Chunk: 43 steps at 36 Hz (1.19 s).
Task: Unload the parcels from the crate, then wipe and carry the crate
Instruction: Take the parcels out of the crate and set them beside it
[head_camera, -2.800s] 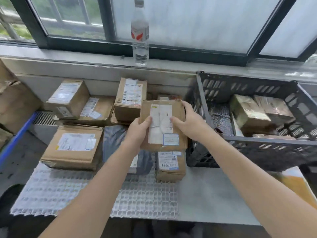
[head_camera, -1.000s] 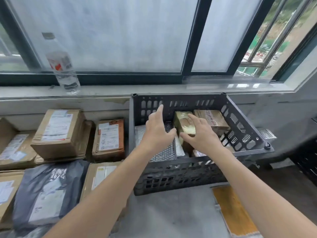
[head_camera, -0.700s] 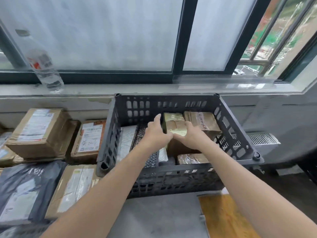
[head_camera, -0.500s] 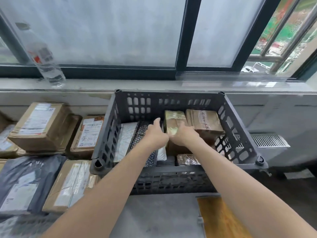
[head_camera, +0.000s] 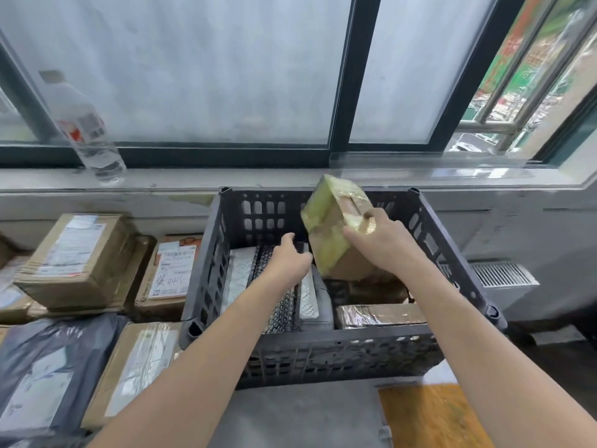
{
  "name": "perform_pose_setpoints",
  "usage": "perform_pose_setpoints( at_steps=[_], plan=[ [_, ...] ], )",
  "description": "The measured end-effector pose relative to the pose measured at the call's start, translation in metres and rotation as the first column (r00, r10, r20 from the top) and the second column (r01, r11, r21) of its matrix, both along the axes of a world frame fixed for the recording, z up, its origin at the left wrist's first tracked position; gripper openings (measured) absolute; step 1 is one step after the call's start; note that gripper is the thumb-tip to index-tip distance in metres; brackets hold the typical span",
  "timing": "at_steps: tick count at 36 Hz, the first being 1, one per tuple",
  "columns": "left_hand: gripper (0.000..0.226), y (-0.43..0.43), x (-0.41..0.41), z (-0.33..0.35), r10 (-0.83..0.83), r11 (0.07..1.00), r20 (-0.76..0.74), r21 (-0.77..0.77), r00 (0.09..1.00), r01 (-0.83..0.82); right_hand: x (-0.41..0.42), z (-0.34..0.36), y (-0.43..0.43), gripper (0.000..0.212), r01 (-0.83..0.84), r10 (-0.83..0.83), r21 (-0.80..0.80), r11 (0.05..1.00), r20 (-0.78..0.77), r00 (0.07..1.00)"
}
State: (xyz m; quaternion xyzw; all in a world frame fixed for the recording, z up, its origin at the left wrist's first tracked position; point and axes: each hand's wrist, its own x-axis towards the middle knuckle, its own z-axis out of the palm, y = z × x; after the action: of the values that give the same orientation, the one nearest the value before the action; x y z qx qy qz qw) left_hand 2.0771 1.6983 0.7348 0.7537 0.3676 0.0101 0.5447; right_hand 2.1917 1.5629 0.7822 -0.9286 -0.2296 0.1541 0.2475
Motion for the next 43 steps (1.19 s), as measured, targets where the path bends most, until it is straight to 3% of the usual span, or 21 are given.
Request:
perform_pose_setpoints(
  at_steps=[4, 9, 12, 16, 19, 24, 30, 36, 40, 43],
  plan=[
    [0.063, 0.006, 0.000, 0.004, 0.076, 0.992, 0.096, -0.106, 0.992, -0.066, 0.005, -0.001, -0.005, 0.058, 0.042, -0.007, 0.235, 0.971, -0.147, 0.989],
    [0.060, 0.016, -0.007, 0.012, 0.170, 0.948, 0.198, -0.300, 0.965, -0.105, 0.000, -0.013, -0.008, 0.065, 0.238, 0.017, 0.449, 0.861, -0.494, 0.869],
    [0.054, 0.020, -0.014, 0.019, 0.199, 0.951, 0.276, -0.288, 0.940, -0.116, -0.005, -0.014, -0.005, 0.043, 0.351, 0.061, 0.485, 0.801, -0.649, 0.758],
    [0.048, 0.021, -0.024, 0.025, 0.127, 0.980, 0.382, -0.192, 0.915, -0.055, -0.006, -0.015, 0.001, 0.055, 0.420, 0.062, 0.431, 0.798, -0.753, 0.655],
    [0.052, 0.019, -0.032, 0.028, 0.031, 0.995, 0.422, -0.096, 0.906, 0.011, -0.005, -0.013, 0.007, 0.068, 0.466, 0.009, 0.375, 0.801, -0.787, 0.617],
    [0.061, 0.022, -0.041, 0.029, -0.097, 0.994, 0.421, -0.010, 0.902, 0.112, 0.000, -0.010, 0.011, 0.080, 0.423, -0.022, 0.331, 0.844, -0.766, 0.643],
    [0.066, 0.031, -0.050, 0.030, -0.143, 0.990, 0.450, 0.052, 0.882, 0.134, -0.005, -0.008, 0.018, 0.078, 0.361, 0.011, 0.383, 0.851, -0.698, 0.716],
    [0.053, 0.039, -0.048, 0.031, -0.043, 0.991, 0.482, 0.135, 0.875, -0.026, -0.013, -0.010, 0.024, 0.070, 0.294, 0.040, 0.430, 0.853, -0.618, 0.785],
    [0.049, 0.041, -0.050, 0.030, -0.042, 0.981, 0.525, 0.184, 0.850, -0.066, -0.018, -0.011, 0.023, 0.052, 0.350, 0.052, 0.464, 0.814, -0.657, 0.752],
    [0.049, 0.038, -0.051, 0.028, -0.126, 0.941, 0.545, 0.329, 0.829, -0.073, -0.017, -0.015, 0.020, 0.045, 0.410, 0.079, 0.485, 0.773, -0.714, 0.696]
  ],
)
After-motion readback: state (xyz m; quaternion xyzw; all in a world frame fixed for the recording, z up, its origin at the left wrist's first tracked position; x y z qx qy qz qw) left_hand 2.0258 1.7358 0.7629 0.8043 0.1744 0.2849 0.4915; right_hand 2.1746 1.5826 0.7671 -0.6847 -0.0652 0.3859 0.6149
